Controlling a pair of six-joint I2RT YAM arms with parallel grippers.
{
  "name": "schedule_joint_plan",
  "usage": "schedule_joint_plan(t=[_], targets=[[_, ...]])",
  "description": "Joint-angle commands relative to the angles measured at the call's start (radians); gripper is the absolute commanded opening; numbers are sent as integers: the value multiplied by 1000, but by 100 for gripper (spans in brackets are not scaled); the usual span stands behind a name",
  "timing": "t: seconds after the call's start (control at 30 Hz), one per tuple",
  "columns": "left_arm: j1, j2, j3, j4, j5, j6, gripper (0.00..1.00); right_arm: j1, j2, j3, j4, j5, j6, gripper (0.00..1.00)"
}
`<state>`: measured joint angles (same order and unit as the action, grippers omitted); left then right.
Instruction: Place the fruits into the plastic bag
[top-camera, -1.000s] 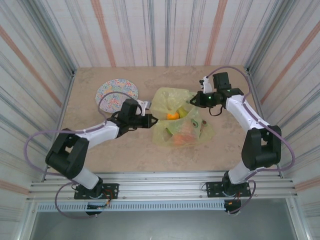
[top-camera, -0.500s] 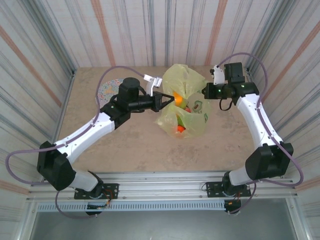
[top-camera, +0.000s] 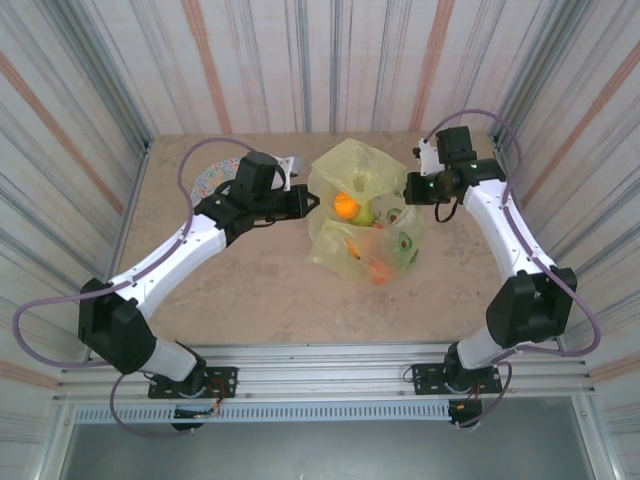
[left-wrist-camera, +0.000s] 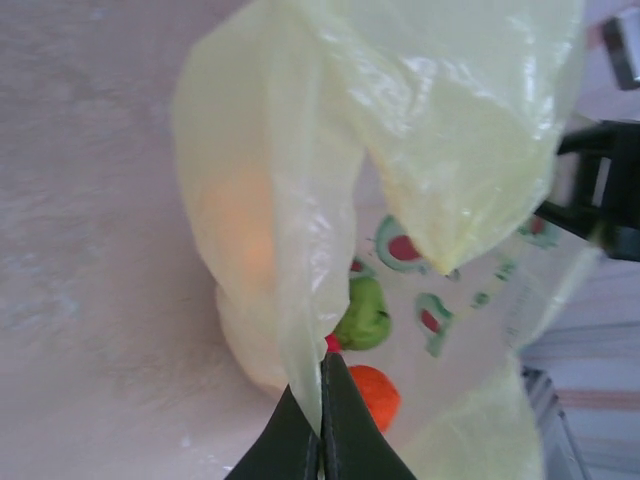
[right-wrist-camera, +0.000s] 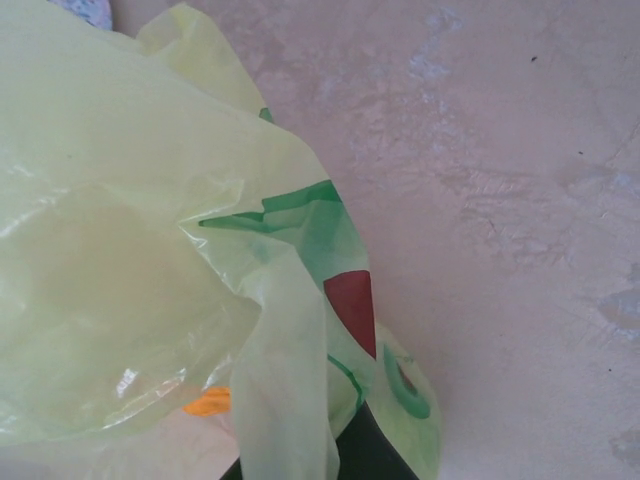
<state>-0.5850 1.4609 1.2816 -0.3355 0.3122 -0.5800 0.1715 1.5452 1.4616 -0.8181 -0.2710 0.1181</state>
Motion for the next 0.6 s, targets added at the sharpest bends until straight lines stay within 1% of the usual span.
schedule_joint_plan(t=[0.0, 0.07, 0.2, 0.3, 0.33, 0.43, 0.47, 0.53, 0.57], targets=[[14, 43, -13, -82, -110, 31, 0, 31, 33, 28, -41, 61, -27, 0], [23, 71, -15, -89, -99, 32, 0, 46, 53, 22, -39, 61, -25, 0], [22, 87, -32, -38, -52, 29, 0, 72, 74, 7, -18, 59, -18, 0], [25, 87, -40, -32, -56, 39, 0, 75, 82, -4, 8, 41, -8, 0], [24, 87, -44, -34, -58, 45, 7, 76, 85, -7, 18, 31, -4, 0], [25, 75, -69, -36, -62, 62, 38, 75, 100, -5, 38, 10, 5, 0], [24, 66, -86, -36, -69, 62, 46, 75, 106, -5, 42, 9, 6, 0], [24, 46, -129, -37, -88, 56, 59, 76, 115, -2, 48, 6, 8, 0], [24, 35, -156, -35, -93, 49, 64, 75, 120, 0, 51, 2, 8, 0]])
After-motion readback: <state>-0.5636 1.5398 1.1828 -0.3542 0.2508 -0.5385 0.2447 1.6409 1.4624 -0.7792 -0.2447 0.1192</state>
